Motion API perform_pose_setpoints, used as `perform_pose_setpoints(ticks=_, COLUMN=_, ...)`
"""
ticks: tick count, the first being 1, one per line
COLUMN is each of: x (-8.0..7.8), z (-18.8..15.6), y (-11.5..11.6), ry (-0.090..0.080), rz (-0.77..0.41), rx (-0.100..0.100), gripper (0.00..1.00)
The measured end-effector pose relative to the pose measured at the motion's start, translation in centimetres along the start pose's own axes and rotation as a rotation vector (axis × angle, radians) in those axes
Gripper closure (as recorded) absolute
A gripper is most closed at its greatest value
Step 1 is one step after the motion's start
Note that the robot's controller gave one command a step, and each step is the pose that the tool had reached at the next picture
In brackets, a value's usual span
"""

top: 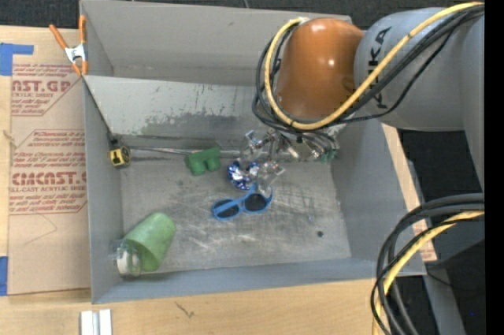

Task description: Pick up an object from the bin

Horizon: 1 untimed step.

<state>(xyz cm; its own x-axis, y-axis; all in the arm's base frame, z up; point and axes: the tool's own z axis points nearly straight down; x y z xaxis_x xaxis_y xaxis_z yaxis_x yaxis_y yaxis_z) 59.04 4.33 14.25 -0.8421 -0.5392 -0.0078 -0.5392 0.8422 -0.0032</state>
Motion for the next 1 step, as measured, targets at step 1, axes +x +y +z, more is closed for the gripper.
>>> perform_pose_setpoints(ticks=1, x=-0.22, z=-4.52, y=0.03, ry=0.001, rz=0.000, rx=0.000, gripper=1.00)
